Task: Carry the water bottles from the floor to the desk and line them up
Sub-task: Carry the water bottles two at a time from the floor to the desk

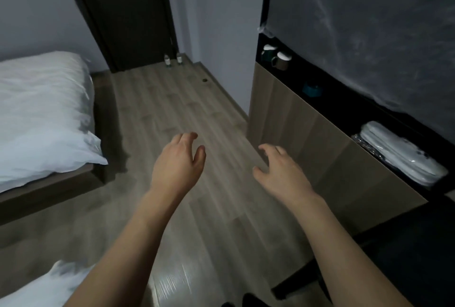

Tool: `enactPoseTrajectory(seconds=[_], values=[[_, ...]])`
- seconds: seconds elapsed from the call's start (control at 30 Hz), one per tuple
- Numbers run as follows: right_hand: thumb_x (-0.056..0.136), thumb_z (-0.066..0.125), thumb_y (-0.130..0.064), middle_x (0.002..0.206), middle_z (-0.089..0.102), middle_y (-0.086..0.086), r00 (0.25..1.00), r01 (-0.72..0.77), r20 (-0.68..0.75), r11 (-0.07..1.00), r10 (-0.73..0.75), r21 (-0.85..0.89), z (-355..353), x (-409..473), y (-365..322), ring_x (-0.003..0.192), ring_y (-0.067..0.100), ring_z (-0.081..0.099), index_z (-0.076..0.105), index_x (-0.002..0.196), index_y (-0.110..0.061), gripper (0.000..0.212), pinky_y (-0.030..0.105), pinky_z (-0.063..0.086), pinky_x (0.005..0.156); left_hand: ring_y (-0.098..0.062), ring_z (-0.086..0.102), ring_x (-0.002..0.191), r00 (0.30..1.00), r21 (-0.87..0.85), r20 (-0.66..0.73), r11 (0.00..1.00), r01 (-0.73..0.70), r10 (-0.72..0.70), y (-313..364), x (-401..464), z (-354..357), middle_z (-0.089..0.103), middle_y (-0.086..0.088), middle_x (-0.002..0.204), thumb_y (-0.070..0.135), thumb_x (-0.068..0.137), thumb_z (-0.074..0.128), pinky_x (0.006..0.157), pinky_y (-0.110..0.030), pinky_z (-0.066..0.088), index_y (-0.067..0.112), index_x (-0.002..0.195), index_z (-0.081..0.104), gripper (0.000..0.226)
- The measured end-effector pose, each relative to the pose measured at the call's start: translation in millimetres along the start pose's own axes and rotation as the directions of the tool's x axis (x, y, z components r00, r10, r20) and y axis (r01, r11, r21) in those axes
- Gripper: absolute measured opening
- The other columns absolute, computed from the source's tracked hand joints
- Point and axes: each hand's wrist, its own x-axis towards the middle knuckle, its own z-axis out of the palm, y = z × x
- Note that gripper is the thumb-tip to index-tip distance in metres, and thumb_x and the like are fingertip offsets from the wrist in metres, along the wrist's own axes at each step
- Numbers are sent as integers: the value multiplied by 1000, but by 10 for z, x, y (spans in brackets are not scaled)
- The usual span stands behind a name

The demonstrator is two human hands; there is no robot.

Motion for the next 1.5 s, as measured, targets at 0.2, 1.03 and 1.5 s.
enactPoseTrajectory(seconds=[0.2,1.03,1.5], values=[[89,55,-37,139,46,6,998,68,15,997,-68,-24,259,584,-451,125,25,48,40,142,-20,57,35,41,100,-25,59,110,998,-11,-34,999,45,-45,-488,416,-156,59,-4,128,37,96,49,83,-34,45,15,130,55,41],[87,57,-36,140,46,4,979,199,45,979,-201,43,1260,4516,-2544,124,23,49,42,141,-21,57,35,43,98,-22,60,110,991,54,-68,991,121,-117,-2784,3991,-386,58,-4,131,36,96,50,82,-29,43,16,131,55,41],[88,58,-35,137,48,3,980,196,20,980,-197,24,1853,6873,-3824,120,22,52,44,140,-22,56,31,44,94,-23,61,108,994,50,-31,993,106,-105,-4355,6386,-363,59,-6,128,35,94,50,79,-30,44,15,131,54,42]])
